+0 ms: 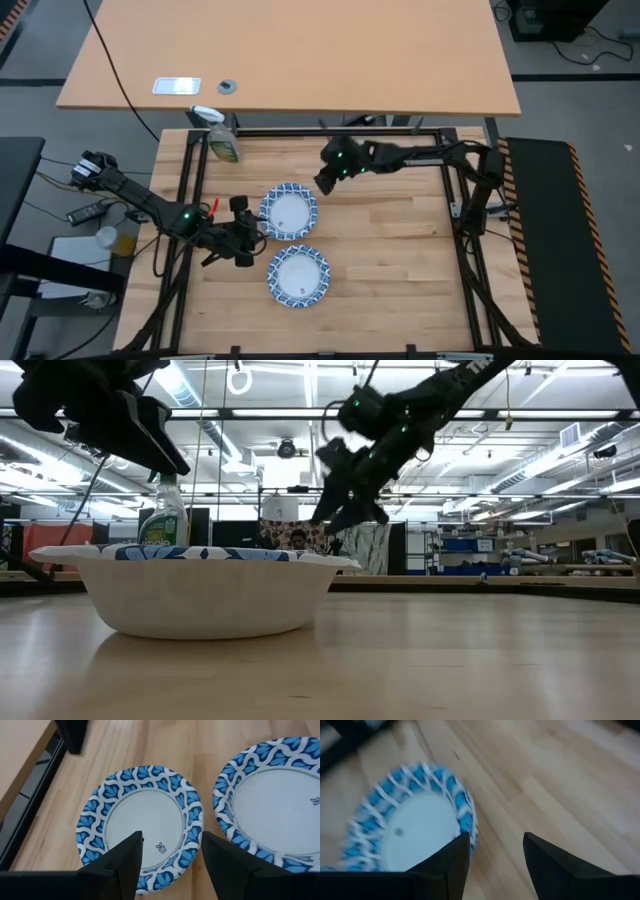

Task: Nest bowls inside each other
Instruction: Stack the white bowl on top of the stacked white bowls

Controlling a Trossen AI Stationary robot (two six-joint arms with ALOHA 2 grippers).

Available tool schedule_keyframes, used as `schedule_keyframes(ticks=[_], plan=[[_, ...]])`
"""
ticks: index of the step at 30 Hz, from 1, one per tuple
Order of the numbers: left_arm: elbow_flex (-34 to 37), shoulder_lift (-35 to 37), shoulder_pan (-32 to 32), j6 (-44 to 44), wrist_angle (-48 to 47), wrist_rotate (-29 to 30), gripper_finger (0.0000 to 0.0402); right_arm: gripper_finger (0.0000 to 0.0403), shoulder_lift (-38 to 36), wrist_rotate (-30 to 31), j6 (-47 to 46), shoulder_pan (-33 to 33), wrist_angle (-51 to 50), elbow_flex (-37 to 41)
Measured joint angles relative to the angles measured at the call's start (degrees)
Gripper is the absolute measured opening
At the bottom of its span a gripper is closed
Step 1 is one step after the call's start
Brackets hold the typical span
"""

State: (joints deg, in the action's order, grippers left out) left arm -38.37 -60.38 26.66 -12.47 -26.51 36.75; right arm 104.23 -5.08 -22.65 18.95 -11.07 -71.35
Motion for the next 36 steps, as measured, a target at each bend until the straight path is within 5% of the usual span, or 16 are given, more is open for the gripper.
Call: schedule_keyframes(ticks=[15, 36], plan=[[2.9, -2.9, -4.8, -4.2, -1.0, -1.0, 0.0205, 0.0192, 6.2, 8.1, 6.1, -5.8, 4.9, 0.1], [5.0, -7.2, -8.5, -5.1, 0.1, -3.5, 0.0205, 0.0192, 8.4, 8.5, 7.5, -7.3, 5.1, 0.1]])
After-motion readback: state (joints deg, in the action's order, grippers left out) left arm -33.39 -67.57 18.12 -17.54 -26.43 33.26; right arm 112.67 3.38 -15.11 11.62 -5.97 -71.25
